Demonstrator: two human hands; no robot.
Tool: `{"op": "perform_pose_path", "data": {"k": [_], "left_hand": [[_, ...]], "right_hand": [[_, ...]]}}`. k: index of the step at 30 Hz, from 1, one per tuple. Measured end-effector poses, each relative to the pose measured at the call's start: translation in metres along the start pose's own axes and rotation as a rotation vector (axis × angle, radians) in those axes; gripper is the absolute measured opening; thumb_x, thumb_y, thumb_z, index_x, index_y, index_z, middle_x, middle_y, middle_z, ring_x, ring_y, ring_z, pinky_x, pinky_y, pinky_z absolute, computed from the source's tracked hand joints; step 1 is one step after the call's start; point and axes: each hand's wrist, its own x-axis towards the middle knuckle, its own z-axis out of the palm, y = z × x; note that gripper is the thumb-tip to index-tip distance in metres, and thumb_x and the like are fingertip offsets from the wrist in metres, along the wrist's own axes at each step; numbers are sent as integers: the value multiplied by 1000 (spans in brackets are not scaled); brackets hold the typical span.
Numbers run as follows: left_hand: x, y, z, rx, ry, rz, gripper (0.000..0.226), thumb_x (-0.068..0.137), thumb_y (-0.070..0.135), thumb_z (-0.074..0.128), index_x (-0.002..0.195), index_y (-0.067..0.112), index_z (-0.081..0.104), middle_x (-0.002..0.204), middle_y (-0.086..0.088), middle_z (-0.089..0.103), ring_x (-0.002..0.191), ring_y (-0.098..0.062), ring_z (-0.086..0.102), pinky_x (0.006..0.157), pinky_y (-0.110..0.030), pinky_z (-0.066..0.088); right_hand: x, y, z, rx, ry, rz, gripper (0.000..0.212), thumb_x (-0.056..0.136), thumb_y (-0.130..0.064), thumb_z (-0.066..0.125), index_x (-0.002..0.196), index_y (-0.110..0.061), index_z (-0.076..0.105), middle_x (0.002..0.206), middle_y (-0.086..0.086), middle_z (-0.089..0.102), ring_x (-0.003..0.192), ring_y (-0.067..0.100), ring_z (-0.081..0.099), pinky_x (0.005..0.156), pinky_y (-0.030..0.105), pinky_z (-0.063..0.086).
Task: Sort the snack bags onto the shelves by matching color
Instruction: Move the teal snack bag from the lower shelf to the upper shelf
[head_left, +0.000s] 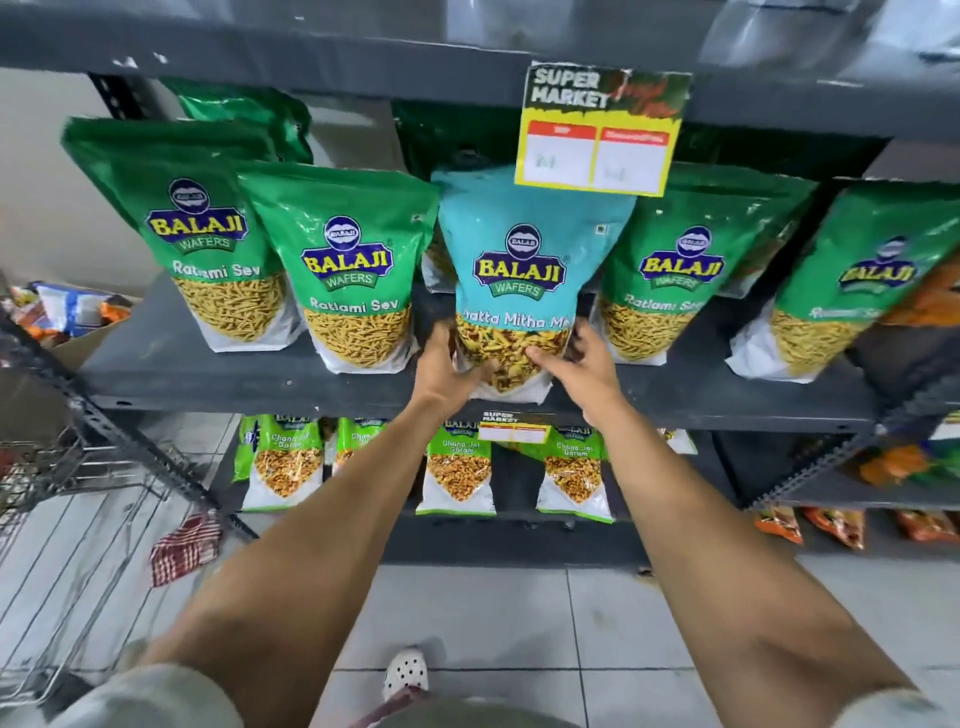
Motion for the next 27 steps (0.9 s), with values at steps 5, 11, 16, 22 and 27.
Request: {"op": "perform_pose_path", "data": {"k": [5, 11, 16, 22, 27], "left_hand": [[-58, 3, 4, -104, -13, 53, 67, 68, 20, 89, 122, 13, 50, 118, -1, 68, 112, -18, 62, 104, -36, 48], [-122, 0, -11, -235, 12, 149, 72, 49, 31, 96, 108, 25, 56, 102, 5, 74, 99, -11, 71, 97, -40, 55], [-152, 26, -35, -259, 132, 292, 75, 51, 17, 95, 115, 18, 56, 102, 5, 71, 88, 3, 69, 87, -27, 59], [-156, 95, -76, -231, 230, 532, 70, 50, 26, 96, 106, 33, 54, 104, 6, 68, 94, -6, 67, 79, -20, 56], [-130, 181, -111, -233, 340, 705, 75, 48, 46, 92, 109, 22, 56, 104, 3, 69, 97, -16, 68, 79, -29, 59]], "right_hand": [[-54, 4, -26, 32, 2, -19, 51, 74, -14, 82, 115, -28, 55, 107, -6, 67, 95, -2, 62, 94, 30, 51], [-111, -6, -40, 124, -73, -56, 60, 70, -12, 84, 122, -21, 57, 118, 0, 69, 107, 11, 65, 103, 43, 50], [-137, -45, -39, 146, -92, -219, 53, 73, -7, 81, 118, -23, 58, 112, -8, 69, 99, -1, 67, 89, 21, 55], [-144, -118, -41, 174, -27, -421, 49, 71, -19, 82, 115, -19, 60, 109, -1, 71, 98, 4, 68, 81, 23, 56], [-113, -213, -48, 210, 89, -588, 41, 74, -9, 80, 110, -9, 60, 97, -2, 69, 82, -4, 66, 74, 13, 55]]}}
